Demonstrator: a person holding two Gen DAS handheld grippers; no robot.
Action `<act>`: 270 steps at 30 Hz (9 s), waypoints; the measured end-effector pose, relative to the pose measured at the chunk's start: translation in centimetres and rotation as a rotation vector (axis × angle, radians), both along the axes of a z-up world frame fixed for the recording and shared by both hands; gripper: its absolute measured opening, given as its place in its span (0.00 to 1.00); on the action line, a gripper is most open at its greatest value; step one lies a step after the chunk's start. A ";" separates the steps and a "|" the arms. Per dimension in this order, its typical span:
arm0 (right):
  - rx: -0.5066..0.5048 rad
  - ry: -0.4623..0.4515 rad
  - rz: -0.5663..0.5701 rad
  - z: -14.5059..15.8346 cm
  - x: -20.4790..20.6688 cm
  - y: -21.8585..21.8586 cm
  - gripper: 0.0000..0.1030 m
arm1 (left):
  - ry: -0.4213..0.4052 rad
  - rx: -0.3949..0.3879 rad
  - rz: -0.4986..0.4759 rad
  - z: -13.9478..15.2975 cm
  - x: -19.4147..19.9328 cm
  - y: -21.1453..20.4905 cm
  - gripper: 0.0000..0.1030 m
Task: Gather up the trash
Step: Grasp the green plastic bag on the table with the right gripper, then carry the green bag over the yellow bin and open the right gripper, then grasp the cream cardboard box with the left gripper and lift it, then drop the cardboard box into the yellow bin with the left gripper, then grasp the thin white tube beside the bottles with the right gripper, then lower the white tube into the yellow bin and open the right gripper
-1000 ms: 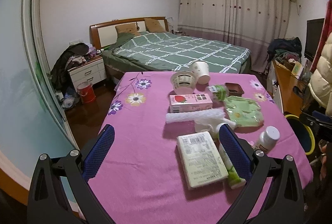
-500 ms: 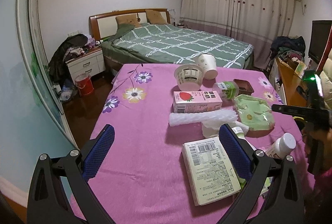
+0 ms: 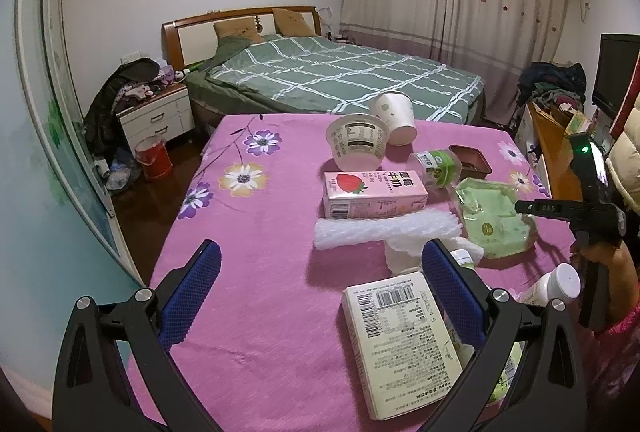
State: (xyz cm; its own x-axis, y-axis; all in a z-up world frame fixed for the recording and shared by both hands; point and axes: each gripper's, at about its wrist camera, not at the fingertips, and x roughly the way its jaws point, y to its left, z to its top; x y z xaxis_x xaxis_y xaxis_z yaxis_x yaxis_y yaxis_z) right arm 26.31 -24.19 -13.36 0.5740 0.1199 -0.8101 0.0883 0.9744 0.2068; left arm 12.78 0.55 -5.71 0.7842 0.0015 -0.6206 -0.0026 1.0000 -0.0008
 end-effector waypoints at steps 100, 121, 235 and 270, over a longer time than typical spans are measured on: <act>-0.056 -0.057 -0.455 0.1 -13.5 -19.1 0.56 | 0.404 0.122 -0.297 -9.5 3.7 -3.4 0.71; -0.072 -0.089 -0.494 0.9 -18.5 -21.9 0.56 | 0.139 0.054 -0.654 4.8 -1.6 -18.9 0.70; -0.084 -0.229 -0.195 6.2 -19.6 -9.4 0.05 | 0.070 -0.021 -0.252 -2.4 -6.1 -7.4 0.95; -0.127 0.002 -0.382 -2.8 -15.0 -18.1 0.20 | 0.291 -0.002 -0.228 -10.2 -3.2 -7.6 0.84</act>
